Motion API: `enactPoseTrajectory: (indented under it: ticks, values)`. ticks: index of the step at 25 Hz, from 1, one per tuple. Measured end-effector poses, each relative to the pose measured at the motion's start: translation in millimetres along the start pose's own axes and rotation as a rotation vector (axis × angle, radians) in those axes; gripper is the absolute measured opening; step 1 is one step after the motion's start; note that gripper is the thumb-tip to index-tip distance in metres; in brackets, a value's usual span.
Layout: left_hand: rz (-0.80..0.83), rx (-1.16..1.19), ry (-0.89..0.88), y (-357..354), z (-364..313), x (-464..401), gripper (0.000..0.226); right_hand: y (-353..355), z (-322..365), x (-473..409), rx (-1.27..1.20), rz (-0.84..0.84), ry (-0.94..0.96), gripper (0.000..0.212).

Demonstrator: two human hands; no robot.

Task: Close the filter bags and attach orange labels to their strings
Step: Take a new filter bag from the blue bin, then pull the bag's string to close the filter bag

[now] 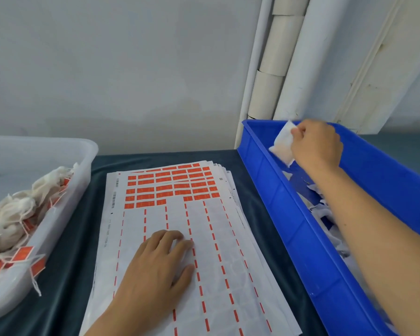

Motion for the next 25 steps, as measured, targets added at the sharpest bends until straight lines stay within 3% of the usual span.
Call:
enactPoseTrajectory:
  ticks: [3, 6, 9, 12, 14, 15, 17, 20, 22, 25]
  values:
    - [-0.007, 0.155, 0.018, 10, 3, -1, 0.044, 32, 73, -2, -0.114, -0.123, 0.243, 0.026]
    - [-0.077, 0.577, 0.170, 32, 29, -2, 0.035, 34, 153, 16, -0.169, -0.022, 0.482, 0.025]
    - [-0.210, 0.840, 0.222, 51, 55, -3, 0.050, 3, 216, 58, -0.203, 0.256, 0.641, 0.020]
    - [-0.238, 0.970, 0.193, 57, 69, -8, 0.074, -36, 256, 119, -0.454, 0.623, 0.710, 0.012]
    - [-0.197, 0.990, 0.200, 51, 73, -13, 0.069, -61, 269, 158, -0.579, 0.824, 0.697, 0.009]
    - [-0.189, 0.985, 0.201, 49, 74, -15, 0.051, -72, 271, 172, -0.621, 0.870, 0.674, 0.009]
    - [-0.200, 1.011, 0.210, 48, 75, -16, 0.019, -87, 266, 183, -0.677, 0.847, 0.604, 0.011]
    - [-0.234, 1.086, 0.255, 45, 79, -14, 0.014, -98, 239, 185, -0.751, 0.728, 0.445, 0.013]
    - [-0.231, 1.104, 0.261, 43, 79, -13, 0.008, -100, 225, 191, -0.817, 0.656, 0.372, 0.004]
    - [-0.170, 1.074, 0.218, 42, 71, -15, 0.019, -104, 211, 207, -0.918, 0.541, 0.313, 0.006]
Point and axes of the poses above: each hand's wrist, its own x-axis away from the middle knuckle, its own y-axis out of the back of the hand, z = x × y, the point moved 10 cm from there along -x, towards the middle knuckle, and after that the axes turned 7 degrees about y, right-handed, at the moved point
